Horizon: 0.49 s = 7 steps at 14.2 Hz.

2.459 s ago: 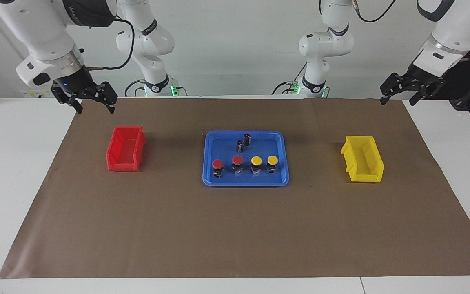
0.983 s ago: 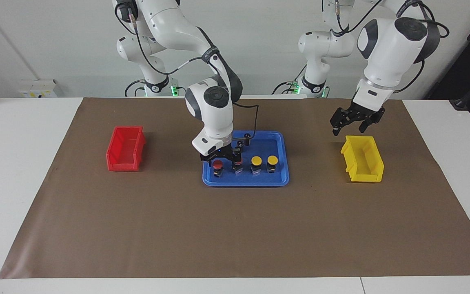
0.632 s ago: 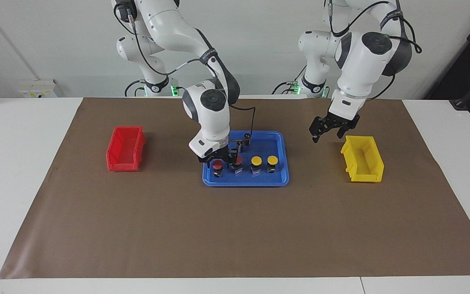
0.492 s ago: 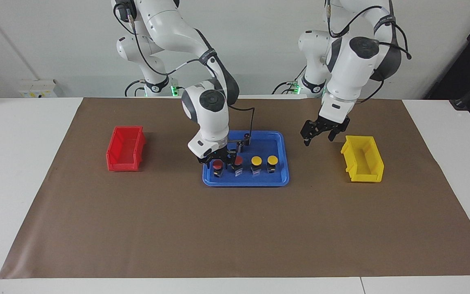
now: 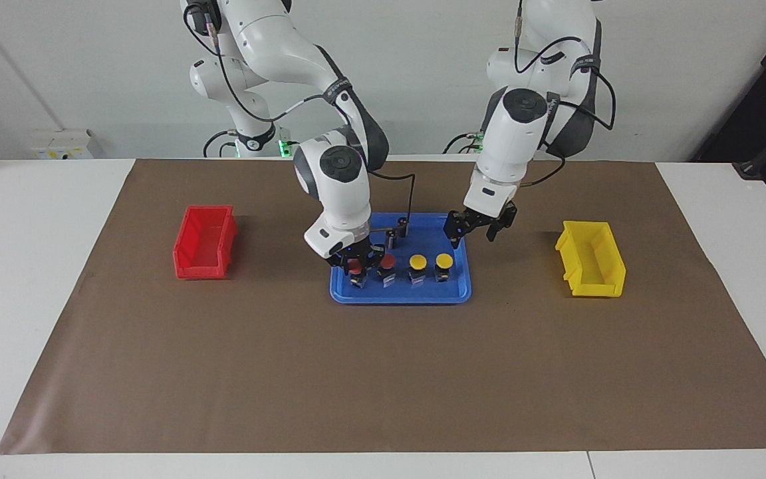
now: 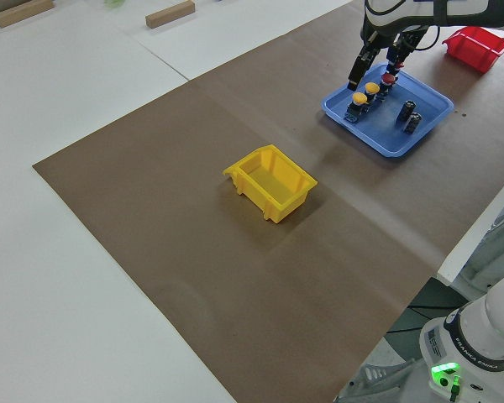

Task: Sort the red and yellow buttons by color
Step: 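Carry the red button to the red bin with the right gripper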

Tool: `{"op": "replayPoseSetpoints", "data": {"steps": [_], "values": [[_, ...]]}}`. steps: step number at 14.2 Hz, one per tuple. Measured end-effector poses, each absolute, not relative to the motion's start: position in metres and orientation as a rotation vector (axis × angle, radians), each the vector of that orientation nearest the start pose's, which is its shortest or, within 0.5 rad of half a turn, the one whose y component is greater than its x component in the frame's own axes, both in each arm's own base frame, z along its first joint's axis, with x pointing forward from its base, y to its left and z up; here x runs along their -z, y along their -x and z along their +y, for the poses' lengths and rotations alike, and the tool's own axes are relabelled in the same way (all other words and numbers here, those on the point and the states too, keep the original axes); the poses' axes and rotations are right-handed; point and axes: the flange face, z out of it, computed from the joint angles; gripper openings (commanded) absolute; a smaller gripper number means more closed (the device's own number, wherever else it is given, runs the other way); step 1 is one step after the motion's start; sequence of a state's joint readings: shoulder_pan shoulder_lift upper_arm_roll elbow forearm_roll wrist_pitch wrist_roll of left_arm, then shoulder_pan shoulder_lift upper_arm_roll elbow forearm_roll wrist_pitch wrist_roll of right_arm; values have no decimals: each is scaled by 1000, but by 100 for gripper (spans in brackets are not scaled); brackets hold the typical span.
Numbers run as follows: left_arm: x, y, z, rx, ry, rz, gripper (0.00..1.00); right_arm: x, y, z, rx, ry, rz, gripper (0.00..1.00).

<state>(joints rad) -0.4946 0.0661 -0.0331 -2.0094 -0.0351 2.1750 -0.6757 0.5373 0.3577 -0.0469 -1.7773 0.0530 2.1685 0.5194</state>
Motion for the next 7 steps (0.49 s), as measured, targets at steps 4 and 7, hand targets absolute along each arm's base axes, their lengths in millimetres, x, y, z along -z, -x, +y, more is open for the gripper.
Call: {"op": "replayPoseSetpoints", "data": {"steps": [4, 7], "values": [[-406, -489, -310, 93, 3211, -282, 83, -449, -589, 200, -3, 3098, -27, 5], [-385, -490, -318, 79, 3207, -277, 83, -498, -571, 91, -34, 3088, -114, 5]]}}
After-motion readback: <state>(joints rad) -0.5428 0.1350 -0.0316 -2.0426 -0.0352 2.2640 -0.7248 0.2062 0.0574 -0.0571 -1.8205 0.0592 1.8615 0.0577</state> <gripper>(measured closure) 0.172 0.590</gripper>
